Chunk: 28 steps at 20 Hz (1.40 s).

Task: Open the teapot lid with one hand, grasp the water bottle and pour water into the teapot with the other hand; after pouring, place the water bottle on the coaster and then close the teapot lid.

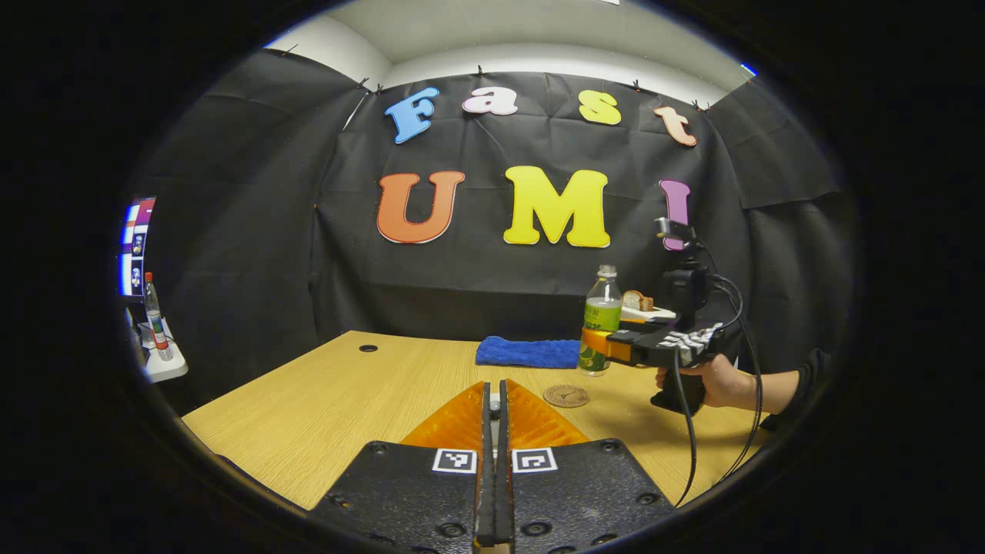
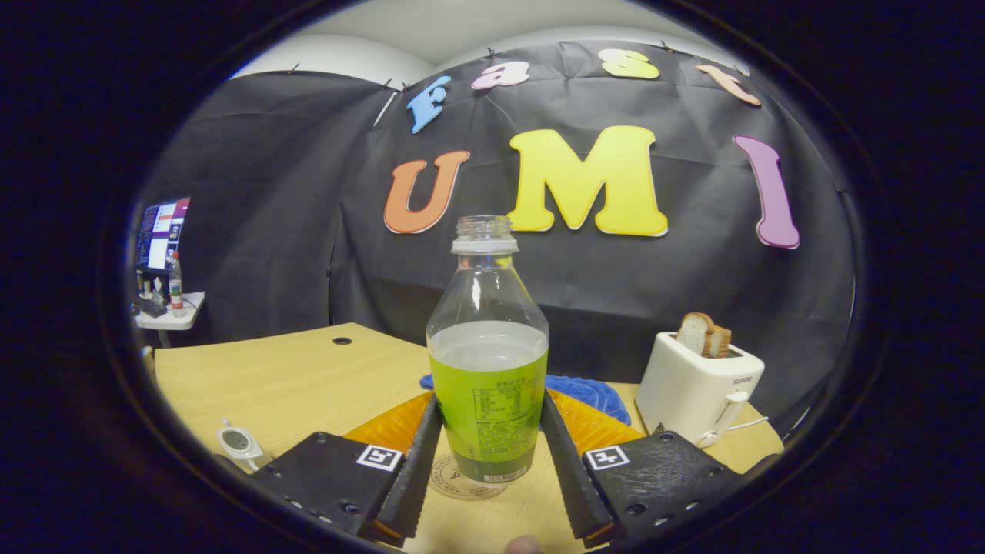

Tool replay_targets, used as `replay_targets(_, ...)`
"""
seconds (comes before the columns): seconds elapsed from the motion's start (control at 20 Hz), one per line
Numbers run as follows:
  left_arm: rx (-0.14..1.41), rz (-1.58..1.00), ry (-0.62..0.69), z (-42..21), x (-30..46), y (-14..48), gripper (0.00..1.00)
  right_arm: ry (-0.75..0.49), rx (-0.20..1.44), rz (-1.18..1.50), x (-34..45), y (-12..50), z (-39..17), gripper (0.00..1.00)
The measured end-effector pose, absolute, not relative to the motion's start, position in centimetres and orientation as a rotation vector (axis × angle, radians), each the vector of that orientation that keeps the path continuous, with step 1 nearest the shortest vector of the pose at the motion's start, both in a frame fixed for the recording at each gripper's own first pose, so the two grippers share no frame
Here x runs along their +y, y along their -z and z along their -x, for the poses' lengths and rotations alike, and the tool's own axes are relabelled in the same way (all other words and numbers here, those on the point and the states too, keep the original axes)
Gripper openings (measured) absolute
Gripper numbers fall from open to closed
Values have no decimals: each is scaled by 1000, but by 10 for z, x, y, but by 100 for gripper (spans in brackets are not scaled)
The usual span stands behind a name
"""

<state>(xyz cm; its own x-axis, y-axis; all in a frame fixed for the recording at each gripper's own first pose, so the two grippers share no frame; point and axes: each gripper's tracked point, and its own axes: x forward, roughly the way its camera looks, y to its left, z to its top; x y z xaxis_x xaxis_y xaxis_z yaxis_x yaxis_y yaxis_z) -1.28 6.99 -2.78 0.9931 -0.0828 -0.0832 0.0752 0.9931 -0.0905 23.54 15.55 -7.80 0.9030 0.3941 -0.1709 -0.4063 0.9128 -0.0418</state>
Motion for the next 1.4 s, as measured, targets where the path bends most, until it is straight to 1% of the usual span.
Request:
replay_targets(0.25, 114, 79, 54, 11, 83, 37, 3, -429, 224, 66, 179, 118, -256, 71)
replay_targets(0.5, 118, 98, 28, 10, 98, 41, 3, -411, 280, 23, 180, 135, -263, 71)
replay_targets(0.75, 117, 102, 17, 11, 101, 41, 3, -410, 290, 1, 180, 139, -266, 72)
replay_targets(0.9, 116, 102, 26, 10, 98, 40, 2, -414, 301, -2, 181, 141, -263, 75)
replay_targets(0.95, 117, 102, 29, 10, 97, 40, 2, -416, 306, 0, 182, 141, -263, 81)
replay_targets(1.0, 116, 102, 28, 10, 96, 41, 2, -419, 305, 0, 182, 141, -262, 84)
replay_targets(1.05, 114, 102, 31, 10, 96, 40, 3, -422, 305, -2, 183, 140, -261, 96)
replay_targets(1.2, 107, 101, 39, 8, 91, 39, 3, -427, 289, -3, 176, 127, -245, 98)
replay_targets(1.35, 104, 98, 51, 6, 83, 39, 2, -427, 258, -2, 155, 110, -204, 99)
replay_targets(1.4, 100, 97, 59, 5, 79, 39, 2, -427, 247, -1, 147, 106, -186, 98)
